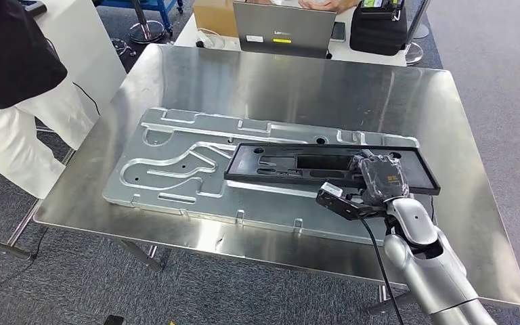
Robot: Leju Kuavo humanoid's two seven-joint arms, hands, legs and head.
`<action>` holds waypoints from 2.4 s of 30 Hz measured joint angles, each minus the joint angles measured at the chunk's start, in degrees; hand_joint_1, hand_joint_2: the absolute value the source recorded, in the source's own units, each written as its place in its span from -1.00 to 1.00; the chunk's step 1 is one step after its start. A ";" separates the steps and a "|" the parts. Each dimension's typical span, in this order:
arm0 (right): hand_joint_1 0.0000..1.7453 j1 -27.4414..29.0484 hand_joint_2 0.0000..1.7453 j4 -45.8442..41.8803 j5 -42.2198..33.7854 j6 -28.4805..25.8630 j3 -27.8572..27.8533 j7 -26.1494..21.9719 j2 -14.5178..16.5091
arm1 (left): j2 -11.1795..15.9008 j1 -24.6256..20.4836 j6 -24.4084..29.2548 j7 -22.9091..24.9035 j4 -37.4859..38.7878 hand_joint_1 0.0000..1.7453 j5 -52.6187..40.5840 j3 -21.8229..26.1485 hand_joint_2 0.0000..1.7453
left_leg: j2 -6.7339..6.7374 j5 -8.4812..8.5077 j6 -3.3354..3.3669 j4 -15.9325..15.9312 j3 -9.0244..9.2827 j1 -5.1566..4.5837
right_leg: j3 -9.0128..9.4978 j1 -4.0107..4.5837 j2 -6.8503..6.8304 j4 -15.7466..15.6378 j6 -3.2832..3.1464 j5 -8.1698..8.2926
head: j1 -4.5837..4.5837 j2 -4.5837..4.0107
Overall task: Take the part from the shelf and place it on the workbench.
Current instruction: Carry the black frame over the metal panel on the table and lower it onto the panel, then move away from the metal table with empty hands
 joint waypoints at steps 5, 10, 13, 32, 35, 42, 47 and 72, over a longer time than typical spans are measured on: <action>0.00 -0.66 1.00 1.54 -0.25 -0.07 0.50 0.05 0.12 | 0.10 -0.01 0.68 0.05 0.00 -1.00 -0.04 0.02 0.00 | 0.35 -4.60 -0.75 14.44 -10.28 0.13 | 1.89 0.37 0.00 -0.36 -1.10 -1.43 | -0.04 0.00; -1.00 -0.19 1.00 2.70 -0.91 -0.70 0.57 0.13 0.19 | 0.27 0.21 1.49 0.43 0.03 -1.00 -0.50 0.01 -0.50 | 0.37 5.48 1.13 1.14 -7.86 -0.57 | 4.32 0.98 0.22 -0.47 -0.88 -3.25 | -0.04 0.00; -1.00 0.28 1.00 3.10 -1.08 -1.04 0.57 0.19 0.25 | 0.54 0.36 0.94 0.44 0.10 -1.00 -0.11 0.06 -1.00 | 0.30 5.79 1.76 -1.17 -6.94 -0.97 | 4.58 0.92 0.34 -0.82 0.06 -3.73 | -0.05 0.00; -1.00 2.96 1.00 2.50 -2.81 -3.51 -0.04 -0.93 0.21 | 0.78 0.60 -2.53 -0.22 1.02 -1.00 1.22 1.56 -1.00 | 0.33 1.03 -0.18 3.35 -7.36 -0.28 | 0.93 0.25 0.12 -0.31 -0.87 -0.42 | -0.06 0.00; -1.00 3.53 1.00 2.08 -2.82 -3.71 -0.11 -1.10 0.21 | 0.86 0.62 -2.61 -0.24 1.19 -1.00 1.27 1.69 -1.00 | 0.40 -5.20 -0.81 13.89 -10.51 -0.07 | -0.25 0.42 -0.10 -0.28 -1.26 0.57 | -0.06 0.00; -1.00 4.55 1.00 1.26 -2.82 -3.84 -0.58 -1.16 0.20 | 0.97 0.36 -2.69 -0.34 1.34 -1.00 1.33 1.80 -1.00 | 0.32 -0.48 0.39 -2.48 1.39 -0.42 | -2.32 0.59 -0.12 -0.16 0.23 3.34 | -0.04 0.00; -1.00 5.46 1.00 1.07 -2.82 -3.83 -0.81 -1.16 -0.02 | 0.94 0.46 -2.72 -0.36 1.44 -1.00 1.34 1.86 -1.00 | 0.73 3.00 2.37 -3.26 -0.66 -0.28 | -3.92 0.36 0.10 2.40 1.91 -0.08 | -0.03 0.00; -1.00 9.25 1.00 -0.38 -0.88 -7.44 -0.91 -2.33 0.69 | 1.08 0.48 -2.84 -0.27 2.13 -1.00 1.20 2.57 -1.00 | 0.49 0.00 -0.07 -0.26 1.81 -0.27 | -1.70 0.70 -0.56 -0.86 -0.18 2.87 | -0.12 0.00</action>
